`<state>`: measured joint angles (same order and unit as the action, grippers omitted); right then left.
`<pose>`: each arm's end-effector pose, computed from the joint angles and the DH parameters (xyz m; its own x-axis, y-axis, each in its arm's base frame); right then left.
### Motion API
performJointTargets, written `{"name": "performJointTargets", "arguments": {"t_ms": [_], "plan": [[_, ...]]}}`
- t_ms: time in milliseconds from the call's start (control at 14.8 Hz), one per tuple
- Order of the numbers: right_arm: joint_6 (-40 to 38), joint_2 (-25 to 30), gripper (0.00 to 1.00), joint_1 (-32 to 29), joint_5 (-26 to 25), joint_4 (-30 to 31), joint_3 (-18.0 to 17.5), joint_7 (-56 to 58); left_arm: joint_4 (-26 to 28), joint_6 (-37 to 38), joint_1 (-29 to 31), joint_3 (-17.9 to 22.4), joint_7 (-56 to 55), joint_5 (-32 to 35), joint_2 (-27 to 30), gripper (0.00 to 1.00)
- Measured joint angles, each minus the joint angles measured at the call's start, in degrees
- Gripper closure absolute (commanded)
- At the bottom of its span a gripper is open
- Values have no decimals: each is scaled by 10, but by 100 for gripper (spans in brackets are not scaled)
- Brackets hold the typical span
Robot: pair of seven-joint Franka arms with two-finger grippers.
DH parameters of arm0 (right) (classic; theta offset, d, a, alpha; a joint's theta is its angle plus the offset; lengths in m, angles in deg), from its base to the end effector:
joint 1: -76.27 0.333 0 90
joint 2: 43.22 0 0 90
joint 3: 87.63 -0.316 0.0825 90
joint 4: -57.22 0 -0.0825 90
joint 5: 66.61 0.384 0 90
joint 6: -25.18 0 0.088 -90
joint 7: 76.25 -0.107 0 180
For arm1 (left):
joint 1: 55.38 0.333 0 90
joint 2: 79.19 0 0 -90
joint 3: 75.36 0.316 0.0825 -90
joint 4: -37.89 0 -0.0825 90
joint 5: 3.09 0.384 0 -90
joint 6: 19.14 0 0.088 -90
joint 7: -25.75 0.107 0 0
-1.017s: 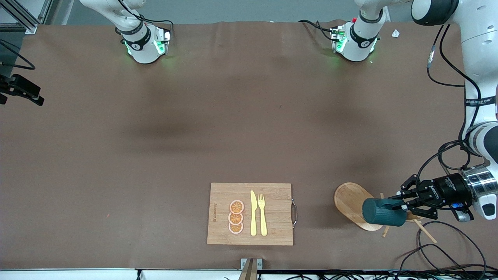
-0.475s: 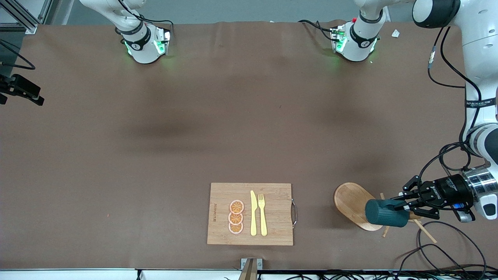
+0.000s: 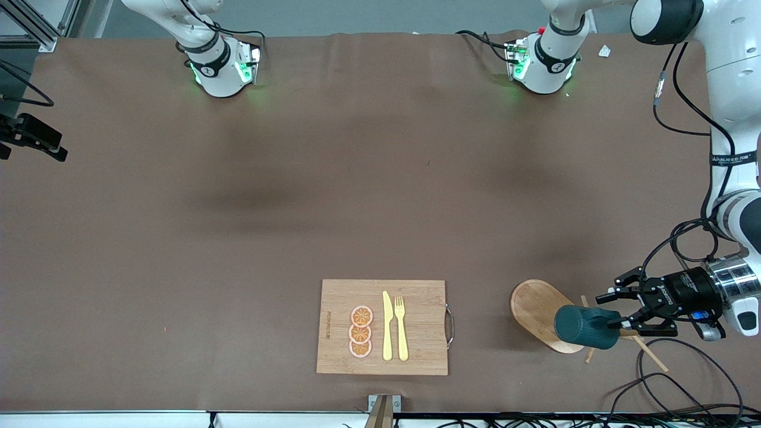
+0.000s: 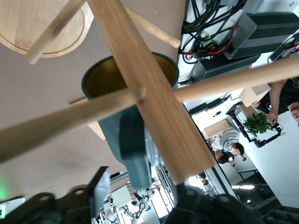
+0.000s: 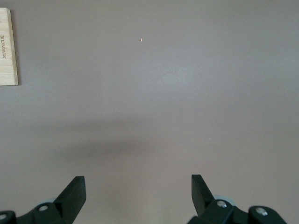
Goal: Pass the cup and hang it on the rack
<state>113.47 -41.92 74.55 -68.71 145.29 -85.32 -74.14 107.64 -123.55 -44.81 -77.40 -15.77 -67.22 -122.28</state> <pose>0.5432 -0.0426 0.6502 0.9991 -0.0346 0.0252 -0.0355 -0.9987 0.0366 0.7534 0.0466 0.3601 0.3935 0.5068 -0.7670 0.8964 -0.0264 0.4425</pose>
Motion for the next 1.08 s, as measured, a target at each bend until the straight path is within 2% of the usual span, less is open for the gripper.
{"name": "performJointTargets", "arguments": {"t_ms": [203, 339, 814, 1085], "plan": [[0, 0, 0, 0, 0, 0, 0, 0, -9, 0, -2, -1, 0, 0, 5, 0], [1, 0, 0, 0, 0, 0, 0, 0, -14, 2, -6, -3, 0, 24, 20, 0], [1, 0, 0, 0, 0, 0, 0, 0, -17, 3, -77, -7, -1, 262, 105, 0], [2, 0, 0, 0, 0, 1, 0, 0, -18, 28, -128, -8, 0, 426, 153, 0]]}}
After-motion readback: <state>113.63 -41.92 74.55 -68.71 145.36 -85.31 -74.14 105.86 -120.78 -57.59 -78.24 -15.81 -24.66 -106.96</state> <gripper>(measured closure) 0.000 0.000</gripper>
